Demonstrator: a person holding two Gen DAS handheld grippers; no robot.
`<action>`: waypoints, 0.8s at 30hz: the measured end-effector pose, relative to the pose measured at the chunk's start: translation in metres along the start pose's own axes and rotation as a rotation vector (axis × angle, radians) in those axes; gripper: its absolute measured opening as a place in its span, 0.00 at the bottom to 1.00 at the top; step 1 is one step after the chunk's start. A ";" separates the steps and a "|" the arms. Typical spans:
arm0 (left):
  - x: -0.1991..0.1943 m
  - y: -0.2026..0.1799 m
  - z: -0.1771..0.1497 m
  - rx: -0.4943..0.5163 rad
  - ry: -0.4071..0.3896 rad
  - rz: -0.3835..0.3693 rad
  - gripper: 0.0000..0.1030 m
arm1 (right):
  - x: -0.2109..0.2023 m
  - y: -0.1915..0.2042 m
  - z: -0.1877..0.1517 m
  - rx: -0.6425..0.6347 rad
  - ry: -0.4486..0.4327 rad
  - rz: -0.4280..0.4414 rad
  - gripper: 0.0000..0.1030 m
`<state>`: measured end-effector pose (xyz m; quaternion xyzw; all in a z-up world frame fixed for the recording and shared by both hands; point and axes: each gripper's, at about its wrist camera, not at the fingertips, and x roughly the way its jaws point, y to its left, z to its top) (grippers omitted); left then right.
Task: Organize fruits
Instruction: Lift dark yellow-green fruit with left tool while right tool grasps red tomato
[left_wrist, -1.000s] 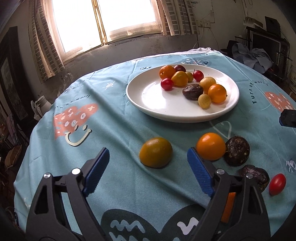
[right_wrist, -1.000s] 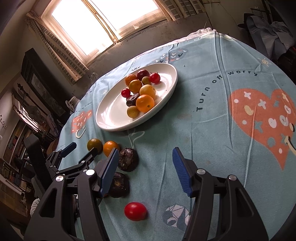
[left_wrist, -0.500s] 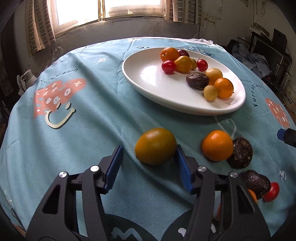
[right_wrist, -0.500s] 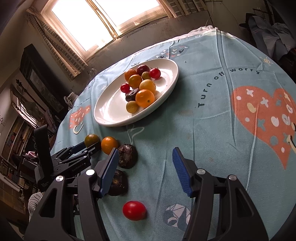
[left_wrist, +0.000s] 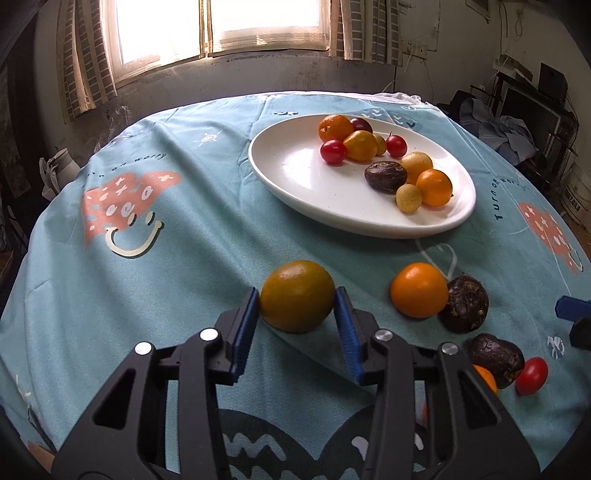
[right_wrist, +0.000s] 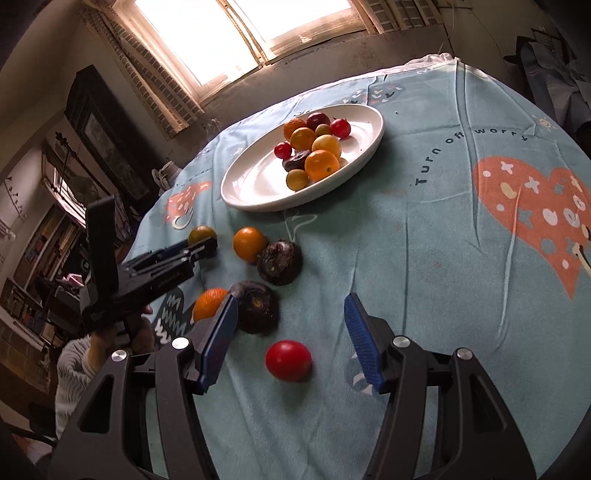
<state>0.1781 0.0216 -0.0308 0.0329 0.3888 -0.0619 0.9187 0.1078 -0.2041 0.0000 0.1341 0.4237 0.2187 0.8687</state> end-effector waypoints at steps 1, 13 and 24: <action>-0.005 0.000 0.001 -0.004 -0.014 -0.003 0.40 | -0.001 0.006 -0.008 -0.044 0.015 -0.019 0.59; -0.037 0.014 0.001 -0.067 -0.089 0.004 0.40 | 0.019 0.038 -0.031 -0.280 0.077 -0.108 0.44; -0.029 0.010 -0.002 -0.051 -0.071 0.003 0.40 | 0.034 0.023 -0.020 -0.217 0.120 -0.121 0.30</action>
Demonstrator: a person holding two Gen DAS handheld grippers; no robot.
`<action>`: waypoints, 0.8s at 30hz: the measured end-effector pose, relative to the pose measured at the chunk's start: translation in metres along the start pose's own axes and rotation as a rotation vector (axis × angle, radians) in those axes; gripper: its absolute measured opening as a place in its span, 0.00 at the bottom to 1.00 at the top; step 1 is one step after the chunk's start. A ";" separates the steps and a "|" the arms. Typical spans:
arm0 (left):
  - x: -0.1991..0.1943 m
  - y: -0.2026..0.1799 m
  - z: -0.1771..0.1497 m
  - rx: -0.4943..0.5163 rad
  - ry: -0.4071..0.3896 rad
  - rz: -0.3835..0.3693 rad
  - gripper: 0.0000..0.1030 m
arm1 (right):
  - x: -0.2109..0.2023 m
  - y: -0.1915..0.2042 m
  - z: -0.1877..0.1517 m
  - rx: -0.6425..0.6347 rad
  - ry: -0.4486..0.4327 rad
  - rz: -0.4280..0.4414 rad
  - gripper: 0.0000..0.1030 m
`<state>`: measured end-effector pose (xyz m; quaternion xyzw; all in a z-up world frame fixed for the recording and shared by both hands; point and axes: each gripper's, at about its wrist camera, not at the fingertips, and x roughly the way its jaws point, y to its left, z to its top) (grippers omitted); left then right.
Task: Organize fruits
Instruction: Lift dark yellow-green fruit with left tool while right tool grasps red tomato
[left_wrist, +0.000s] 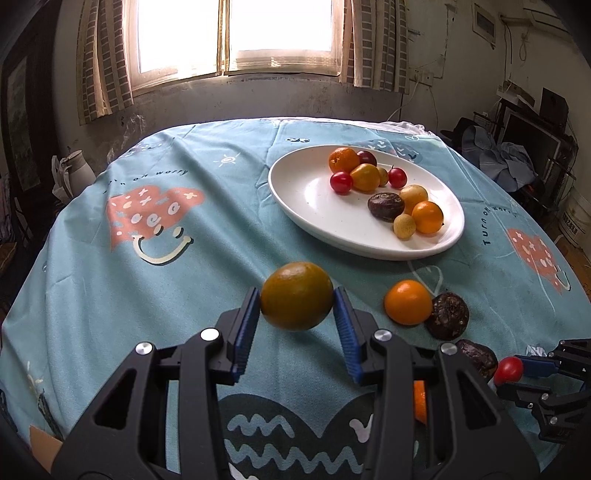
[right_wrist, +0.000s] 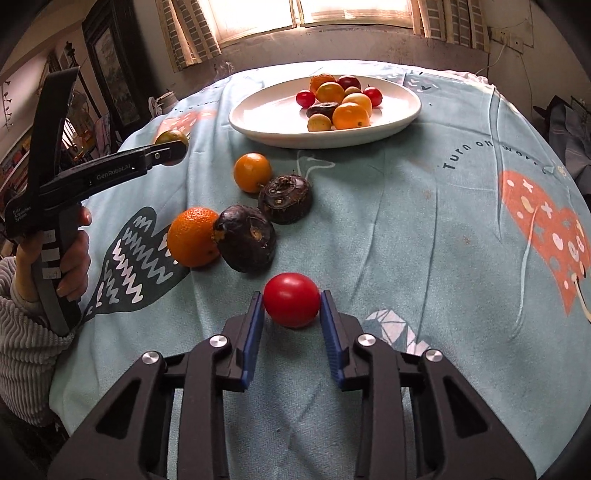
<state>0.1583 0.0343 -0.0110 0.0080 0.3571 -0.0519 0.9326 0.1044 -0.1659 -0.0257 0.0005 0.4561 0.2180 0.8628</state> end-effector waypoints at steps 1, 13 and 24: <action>0.000 -0.001 -0.001 0.004 0.002 0.000 0.40 | -0.001 -0.001 -0.001 0.008 -0.002 0.008 0.30; 0.004 -0.005 0.000 0.016 0.036 -0.050 0.34 | -0.056 -0.024 0.024 0.075 -0.170 0.028 0.30; 0.026 -0.027 0.000 0.126 0.046 0.016 0.45 | -0.027 -0.048 0.015 0.185 -0.138 0.108 0.30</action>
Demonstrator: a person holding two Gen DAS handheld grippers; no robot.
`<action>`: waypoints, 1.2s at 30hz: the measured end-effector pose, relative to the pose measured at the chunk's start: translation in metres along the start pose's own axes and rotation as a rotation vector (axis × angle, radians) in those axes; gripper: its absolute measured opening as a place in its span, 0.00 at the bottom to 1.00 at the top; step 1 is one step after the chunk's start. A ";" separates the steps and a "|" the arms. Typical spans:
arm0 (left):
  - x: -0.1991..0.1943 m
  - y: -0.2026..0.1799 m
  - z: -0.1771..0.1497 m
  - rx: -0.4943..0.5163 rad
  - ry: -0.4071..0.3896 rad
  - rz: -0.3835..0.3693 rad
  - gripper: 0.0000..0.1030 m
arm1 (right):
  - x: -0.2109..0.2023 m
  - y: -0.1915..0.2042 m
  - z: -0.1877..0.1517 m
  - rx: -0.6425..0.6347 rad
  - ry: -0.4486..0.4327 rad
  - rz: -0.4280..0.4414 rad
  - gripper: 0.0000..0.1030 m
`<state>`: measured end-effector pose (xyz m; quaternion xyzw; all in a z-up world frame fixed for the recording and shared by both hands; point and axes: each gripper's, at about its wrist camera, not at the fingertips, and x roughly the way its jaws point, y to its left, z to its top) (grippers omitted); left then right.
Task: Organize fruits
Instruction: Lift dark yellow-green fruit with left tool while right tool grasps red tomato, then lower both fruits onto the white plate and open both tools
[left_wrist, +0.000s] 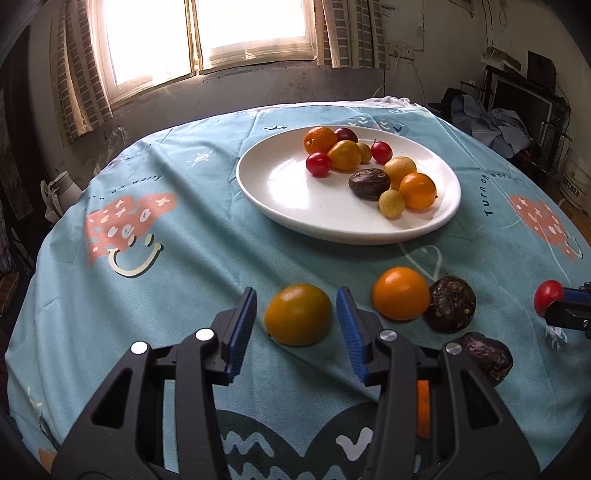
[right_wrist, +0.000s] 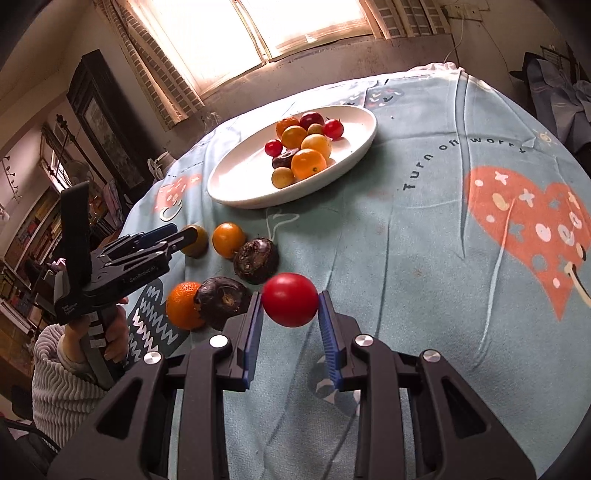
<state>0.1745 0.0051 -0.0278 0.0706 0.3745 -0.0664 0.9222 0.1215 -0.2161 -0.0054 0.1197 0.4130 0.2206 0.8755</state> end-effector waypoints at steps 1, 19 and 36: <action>0.004 -0.001 0.000 0.003 0.011 -0.005 0.45 | -0.001 0.001 0.000 -0.004 -0.006 0.003 0.30; -0.026 0.006 0.039 -0.070 -0.078 -0.056 0.40 | -0.016 0.002 0.029 0.009 -0.052 -0.007 0.30; 0.061 -0.011 0.102 -0.078 -0.029 -0.004 0.40 | 0.102 -0.018 0.162 0.004 -0.079 -0.223 0.30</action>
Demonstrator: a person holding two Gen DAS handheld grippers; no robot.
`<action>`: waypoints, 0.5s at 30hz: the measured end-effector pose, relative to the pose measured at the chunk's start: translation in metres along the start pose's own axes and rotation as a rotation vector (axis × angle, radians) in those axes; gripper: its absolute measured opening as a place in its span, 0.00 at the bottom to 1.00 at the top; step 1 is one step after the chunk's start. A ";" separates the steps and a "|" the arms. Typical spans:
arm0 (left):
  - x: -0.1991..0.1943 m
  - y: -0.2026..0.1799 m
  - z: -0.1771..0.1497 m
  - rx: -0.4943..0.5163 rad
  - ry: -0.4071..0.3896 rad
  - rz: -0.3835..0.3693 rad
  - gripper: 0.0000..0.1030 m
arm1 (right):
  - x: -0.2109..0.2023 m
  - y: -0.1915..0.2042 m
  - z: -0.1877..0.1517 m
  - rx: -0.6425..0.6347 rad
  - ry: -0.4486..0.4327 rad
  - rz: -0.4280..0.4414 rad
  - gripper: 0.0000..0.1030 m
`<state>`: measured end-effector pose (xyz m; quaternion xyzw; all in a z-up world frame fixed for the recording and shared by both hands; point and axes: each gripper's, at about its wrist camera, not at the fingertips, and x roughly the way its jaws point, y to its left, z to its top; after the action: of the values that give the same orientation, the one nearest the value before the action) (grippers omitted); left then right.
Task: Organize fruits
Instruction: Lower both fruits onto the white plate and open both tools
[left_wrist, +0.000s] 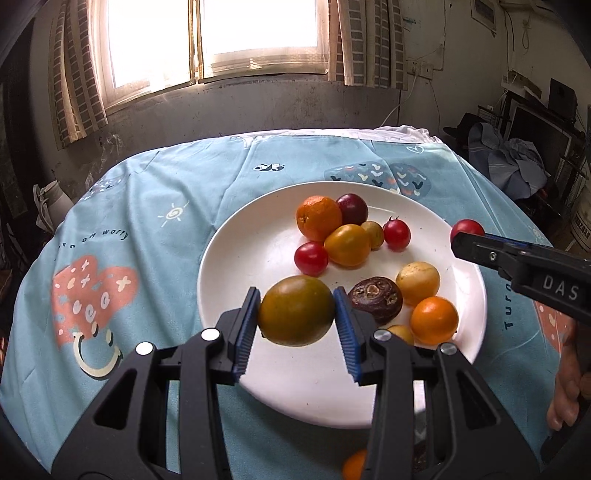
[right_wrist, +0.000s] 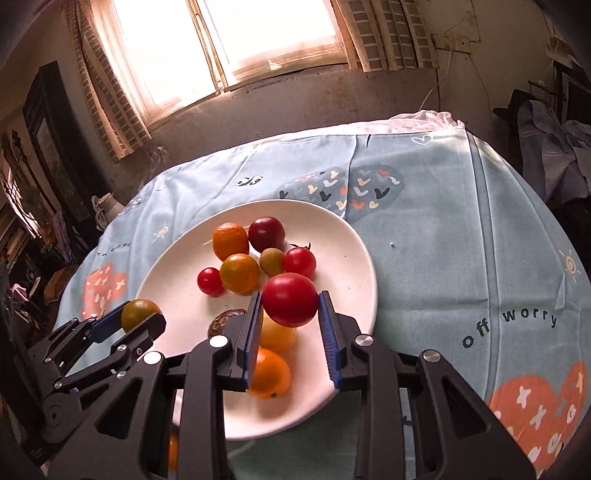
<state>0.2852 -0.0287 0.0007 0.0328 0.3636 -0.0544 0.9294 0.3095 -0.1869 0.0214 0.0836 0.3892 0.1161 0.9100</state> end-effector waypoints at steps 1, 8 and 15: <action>0.004 0.001 0.001 0.000 0.007 -0.003 0.40 | 0.005 -0.001 0.000 -0.009 0.003 -0.014 0.30; 0.019 -0.001 -0.001 0.017 0.044 -0.002 0.41 | 0.027 -0.004 -0.001 -0.039 0.040 -0.056 0.40; 0.003 0.000 -0.001 0.022 0.000 0.015 0.49 | -0.005 0.000 0.005 -0.011 -0.034 -0.017 0.40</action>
<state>0.2871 -0.0289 -0.0019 0.0458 0.3626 -0.0517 0.9294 0.3098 -0.1889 0.0285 0.0771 0.3737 0.1089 0.9179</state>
